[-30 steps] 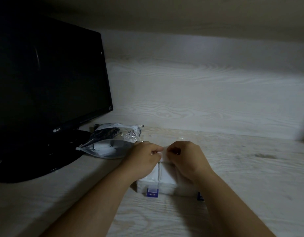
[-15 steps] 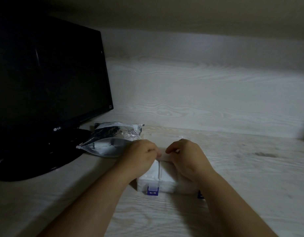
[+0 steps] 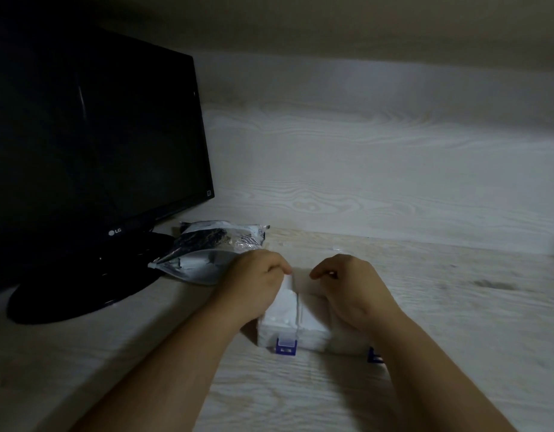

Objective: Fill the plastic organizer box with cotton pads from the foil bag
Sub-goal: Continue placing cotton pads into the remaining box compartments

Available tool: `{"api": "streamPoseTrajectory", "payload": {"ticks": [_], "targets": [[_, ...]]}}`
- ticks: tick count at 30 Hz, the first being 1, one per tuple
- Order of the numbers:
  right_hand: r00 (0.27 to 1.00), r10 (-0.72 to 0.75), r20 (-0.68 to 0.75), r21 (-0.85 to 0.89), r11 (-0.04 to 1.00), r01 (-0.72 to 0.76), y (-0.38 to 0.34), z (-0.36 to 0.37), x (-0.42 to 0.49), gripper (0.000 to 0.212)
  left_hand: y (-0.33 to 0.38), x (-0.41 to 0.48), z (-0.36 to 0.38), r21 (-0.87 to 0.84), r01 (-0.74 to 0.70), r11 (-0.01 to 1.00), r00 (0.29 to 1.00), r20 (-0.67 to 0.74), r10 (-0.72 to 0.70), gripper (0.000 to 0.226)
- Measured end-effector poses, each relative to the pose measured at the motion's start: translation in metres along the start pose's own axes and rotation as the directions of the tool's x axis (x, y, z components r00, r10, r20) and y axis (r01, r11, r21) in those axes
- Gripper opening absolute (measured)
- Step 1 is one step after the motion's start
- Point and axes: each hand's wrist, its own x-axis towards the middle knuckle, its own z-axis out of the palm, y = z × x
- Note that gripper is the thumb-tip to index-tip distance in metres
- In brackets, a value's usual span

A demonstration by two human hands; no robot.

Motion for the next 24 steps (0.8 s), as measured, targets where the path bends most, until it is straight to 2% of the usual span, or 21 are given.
{"api": "streamPoseTrajectory", "payload": {"ticks": [2, 4, 8, 13, 19, 22, 24], "targets": [[1.0, -0.009, -0.023, 0.042, 0.999, 0.01, 0.001, -0.001, -0.001, 0.03, -0.004, 0.0, -0.006, 0.038, 0.068, 0.997, 0.995, -0.079, -0.065, 0.027], [0.999, -0.015, -0.04, 0.069, 0.997, 0.017, 0.001, -0.001, -0.001, 0.03, -0.012, 0.0, -0.013, 0.156, 0.154, 0.976, 0.984, -0.113, -0.138, 0.024], [0.999, -0.013, -0.051, 0.082, 0.996, 0.018, 0.002, 0.0, -0.002, 0.031, -0.029, 0.0, -0.024, 0.424, 0.289, 0.859, 0.956, -0.083, -0.281, 0.023], [0.999, -0.012, -0.043, 0.102, 0.995, 0.016, 0.002, 0.0, -0.002, 0.03, -0.046, 0.004, -0.028, 0.55, 0.409, 0.728, 0.9, -0.115, -0.42, 0.039], [0.999, -0.015, -0.031, 0.093, 0.995, 0.018, 0.005, 0.001, -0.001, 0.028, -0.062, 0.008, -0.028, 0.604, 0.396, 0.692, 0.893, -0.078, -0.443, 0.042], [0.999, -0.015, -0.029, 0.095, 0.995, 0.018, 0.005, 0.002, -0.001, 0.028, -0.059, 0.007, -0.031, 0.636, 0.428, 0.642, 0.875, -0.116, -0.469, 0.047], [0.999, -0.017, -0.029, 0.088, 0.996, 0.02, 0.005, 0.003, -0.001, 0.029, -0.06, 0.007, -0.032, 0.664, 0.4, 0.632, 0.901, -0.158, -0.404, 0.04]]}}
